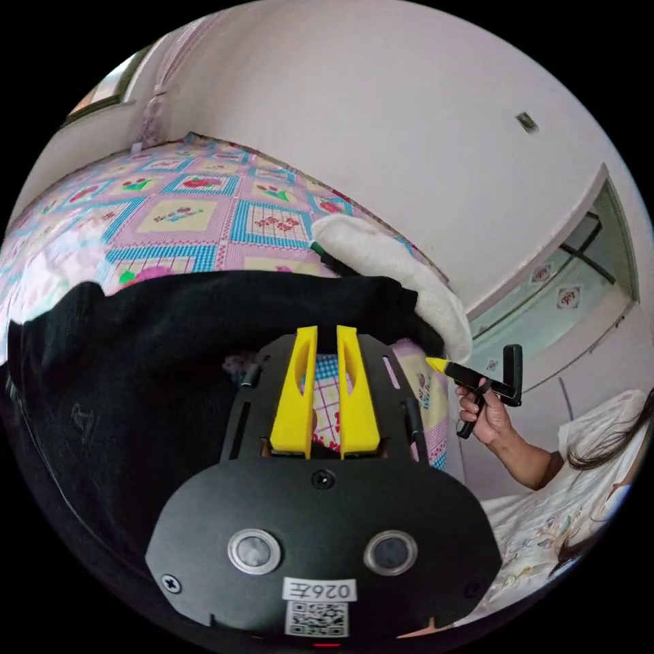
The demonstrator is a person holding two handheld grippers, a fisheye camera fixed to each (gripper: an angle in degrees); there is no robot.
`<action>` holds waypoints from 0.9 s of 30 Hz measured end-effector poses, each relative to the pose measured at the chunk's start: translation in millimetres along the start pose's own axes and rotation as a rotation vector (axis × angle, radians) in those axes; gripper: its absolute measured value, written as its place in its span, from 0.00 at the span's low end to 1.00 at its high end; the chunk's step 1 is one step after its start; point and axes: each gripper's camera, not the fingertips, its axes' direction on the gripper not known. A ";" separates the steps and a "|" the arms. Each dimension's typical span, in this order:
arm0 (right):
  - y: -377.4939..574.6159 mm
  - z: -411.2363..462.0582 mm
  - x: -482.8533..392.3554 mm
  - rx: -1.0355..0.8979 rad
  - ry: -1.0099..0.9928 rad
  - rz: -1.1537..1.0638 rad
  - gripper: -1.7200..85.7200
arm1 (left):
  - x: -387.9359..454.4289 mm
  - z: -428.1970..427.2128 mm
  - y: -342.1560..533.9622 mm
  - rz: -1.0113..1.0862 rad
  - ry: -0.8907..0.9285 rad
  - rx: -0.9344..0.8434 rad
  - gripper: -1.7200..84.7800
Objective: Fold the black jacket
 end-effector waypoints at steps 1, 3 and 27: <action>2.1 2.8 3.2 0.016 0.015 0.023 0.11 | 7.6 6.0 -10.3 0.049 0.000 0.003 0.12; 6.2 8.5 8.5 0.039 0.005 0.055 0.12 | 42.0 38.2 -49.8 0.249 0.000 0.003 0.17; 14.3 -34.0 -56.7 0.342 -0.499 -0.055 0.01 | 118.3 1.2 -215.9 0.574 0.384 -0.054 0.02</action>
